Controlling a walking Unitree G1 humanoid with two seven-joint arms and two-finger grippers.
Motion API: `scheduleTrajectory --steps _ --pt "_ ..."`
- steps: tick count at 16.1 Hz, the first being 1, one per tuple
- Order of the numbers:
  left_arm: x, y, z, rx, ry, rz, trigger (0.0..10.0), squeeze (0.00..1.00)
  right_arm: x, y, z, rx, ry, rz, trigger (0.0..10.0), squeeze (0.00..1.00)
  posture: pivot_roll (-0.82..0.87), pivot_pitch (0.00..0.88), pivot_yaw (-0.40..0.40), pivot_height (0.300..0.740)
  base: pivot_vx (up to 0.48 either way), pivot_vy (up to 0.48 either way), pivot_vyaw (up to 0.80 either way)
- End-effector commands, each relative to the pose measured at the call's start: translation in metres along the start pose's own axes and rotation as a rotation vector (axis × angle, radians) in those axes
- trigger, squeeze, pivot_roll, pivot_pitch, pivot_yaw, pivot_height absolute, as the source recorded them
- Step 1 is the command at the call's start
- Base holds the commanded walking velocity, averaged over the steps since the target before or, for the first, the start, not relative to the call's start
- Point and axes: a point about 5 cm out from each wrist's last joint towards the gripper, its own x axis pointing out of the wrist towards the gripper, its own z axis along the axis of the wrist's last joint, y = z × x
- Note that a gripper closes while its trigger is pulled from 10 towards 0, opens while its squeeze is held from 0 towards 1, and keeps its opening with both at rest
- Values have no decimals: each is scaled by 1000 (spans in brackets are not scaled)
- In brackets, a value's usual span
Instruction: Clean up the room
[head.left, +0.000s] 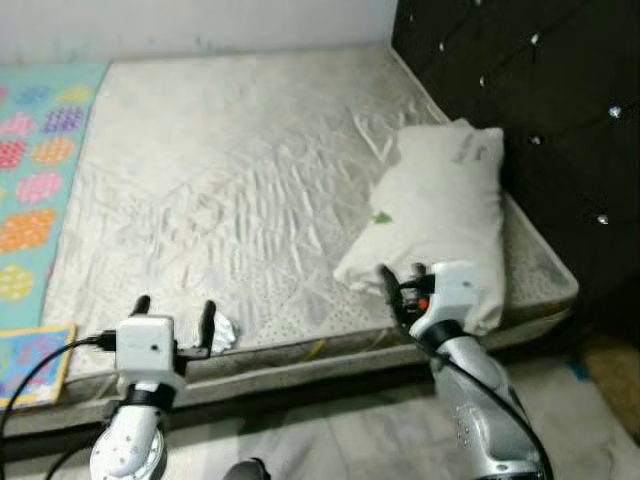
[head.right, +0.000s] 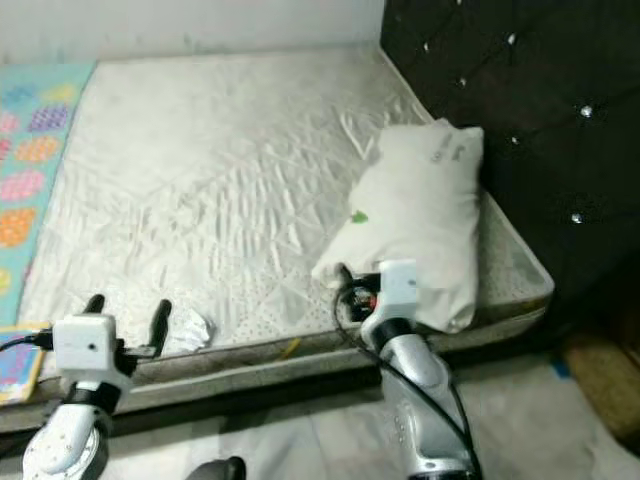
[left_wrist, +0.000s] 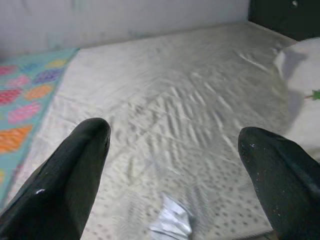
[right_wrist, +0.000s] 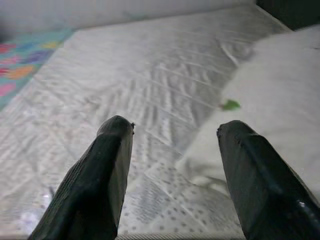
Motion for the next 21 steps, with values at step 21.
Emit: scheduleTrajectory --steps 21 --pt "16 -9 -5 77 -13 -87 10000 0 -8 -23 -6 52 -41 -172 10000 0 64 112 69 740 0 0 54"
